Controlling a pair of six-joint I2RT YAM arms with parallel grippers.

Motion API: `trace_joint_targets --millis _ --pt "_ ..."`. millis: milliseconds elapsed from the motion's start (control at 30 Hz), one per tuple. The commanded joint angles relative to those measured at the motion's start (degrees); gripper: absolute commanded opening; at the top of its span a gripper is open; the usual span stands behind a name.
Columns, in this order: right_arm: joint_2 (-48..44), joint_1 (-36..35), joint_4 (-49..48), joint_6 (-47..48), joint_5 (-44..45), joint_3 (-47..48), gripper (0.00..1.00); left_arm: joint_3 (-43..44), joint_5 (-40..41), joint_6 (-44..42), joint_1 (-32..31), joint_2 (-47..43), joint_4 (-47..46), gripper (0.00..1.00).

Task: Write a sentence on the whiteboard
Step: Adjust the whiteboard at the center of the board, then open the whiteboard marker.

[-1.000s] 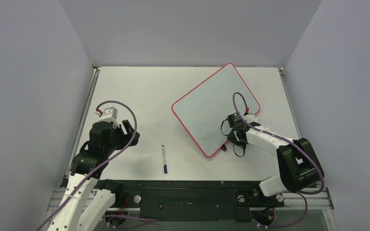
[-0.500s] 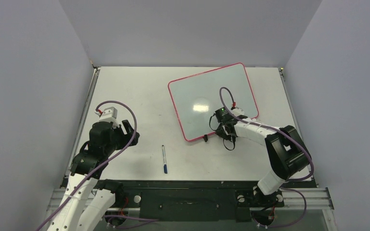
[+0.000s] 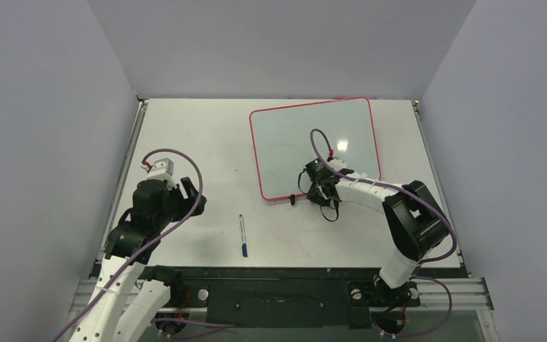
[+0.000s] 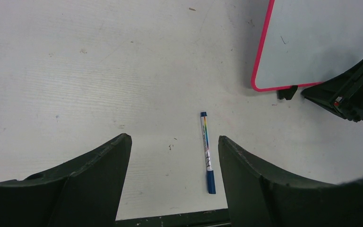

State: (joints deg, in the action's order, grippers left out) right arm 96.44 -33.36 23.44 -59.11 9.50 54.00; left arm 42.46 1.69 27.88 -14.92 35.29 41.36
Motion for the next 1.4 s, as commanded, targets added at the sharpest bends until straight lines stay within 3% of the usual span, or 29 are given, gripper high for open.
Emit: trace_joint_targets --millis 0,133,600,767,833,933,1000,1200,1367 --pt "-1.02 -1.04 0.28 1.16 -0.13 0.72 0.13 0.13 0.86 -0.24 -0.2 0.19 -1.64 0.65" --pt "-4.85 -2.19 2.57 3.29 0.91 -0.32 0.14 0.16 0.86 -0.28 -0.2 0.4 -1.61 0.65" --pt "-17.93 -9.56 9.74 9.3 2.24 -0.35 0.36 1.26 5.74 2.03 -4.89 3.06 0.9 0.59" --pt "-21.64 -11.98 9.86 12.89 1.1 0.24 0.44 1.99 14.96 7.83 -16.74 5.93 3.82 0.6" --pt "-23.31 -12.74 9.85 13.67 1.08 0.11 0.54 1.55 17.97 12.25 -22.04 7.67 4.19 0.61" --pt "-26.33 -13.08 9.79 14.12 1.02 -0.53 0.78 -0.22 22.99 19.96 -32.01 10.38 3.81 0.64" --pt "-27.78 -13.05 9.95 14.62 0.91 -1.03 0.83 -1.16 27.26 24.75 -38.57 12.34 3.54 0.67" --pt "-30.56 -13.13 10.79 16.83 0.52 -2.76 0.84 0.19 35.34 34.61 -52.08 21.84 3.77 0.69" --pt "-32.58 -13.12 11.69 17.77 0.06 -3.97 0.84 2.3 37.81 41.46 -57.99 31.33 6.02 0.65"
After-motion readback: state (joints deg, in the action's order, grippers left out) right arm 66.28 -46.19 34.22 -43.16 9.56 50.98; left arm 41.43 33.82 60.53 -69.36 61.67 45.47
